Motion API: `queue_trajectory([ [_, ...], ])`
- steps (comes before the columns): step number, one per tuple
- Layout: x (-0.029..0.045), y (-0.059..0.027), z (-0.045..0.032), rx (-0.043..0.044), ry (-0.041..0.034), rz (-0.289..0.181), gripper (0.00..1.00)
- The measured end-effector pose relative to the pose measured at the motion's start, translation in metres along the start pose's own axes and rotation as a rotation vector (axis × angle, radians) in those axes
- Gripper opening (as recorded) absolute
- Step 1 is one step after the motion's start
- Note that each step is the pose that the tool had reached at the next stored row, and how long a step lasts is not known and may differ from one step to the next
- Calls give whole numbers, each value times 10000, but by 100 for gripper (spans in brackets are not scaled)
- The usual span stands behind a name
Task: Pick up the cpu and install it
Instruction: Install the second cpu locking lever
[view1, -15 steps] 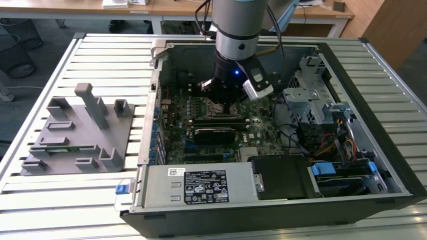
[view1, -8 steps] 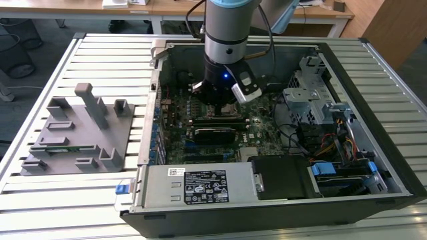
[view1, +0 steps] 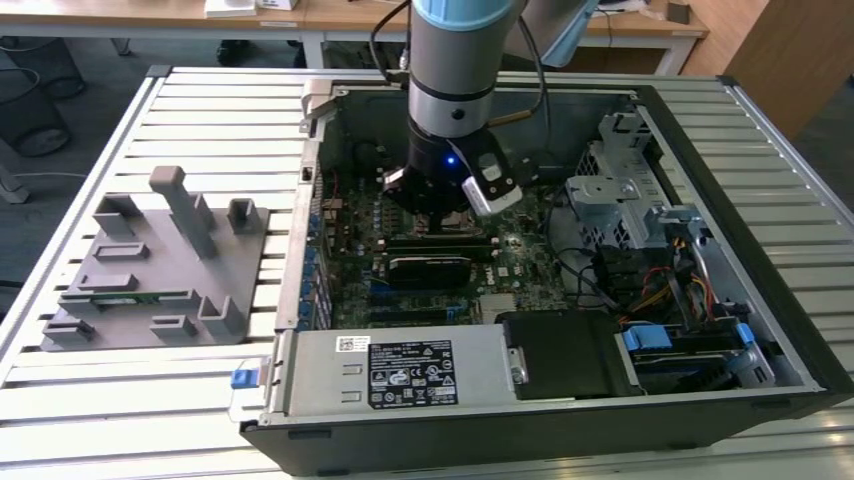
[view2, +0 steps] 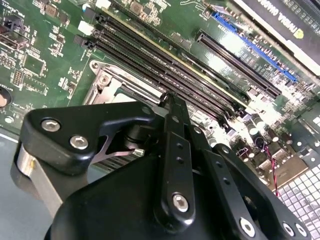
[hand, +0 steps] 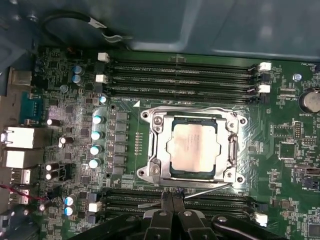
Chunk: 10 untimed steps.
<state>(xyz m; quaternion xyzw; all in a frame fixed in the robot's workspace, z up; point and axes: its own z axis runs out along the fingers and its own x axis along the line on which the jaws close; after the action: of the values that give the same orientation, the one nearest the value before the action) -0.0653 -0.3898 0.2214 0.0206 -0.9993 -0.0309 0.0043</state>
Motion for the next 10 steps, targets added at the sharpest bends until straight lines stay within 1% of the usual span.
queue_trajectory([
  [5,16,-21,7,-38,-2,0,11],
  [10,66,-45,19,-76,-7,-1,11],
])
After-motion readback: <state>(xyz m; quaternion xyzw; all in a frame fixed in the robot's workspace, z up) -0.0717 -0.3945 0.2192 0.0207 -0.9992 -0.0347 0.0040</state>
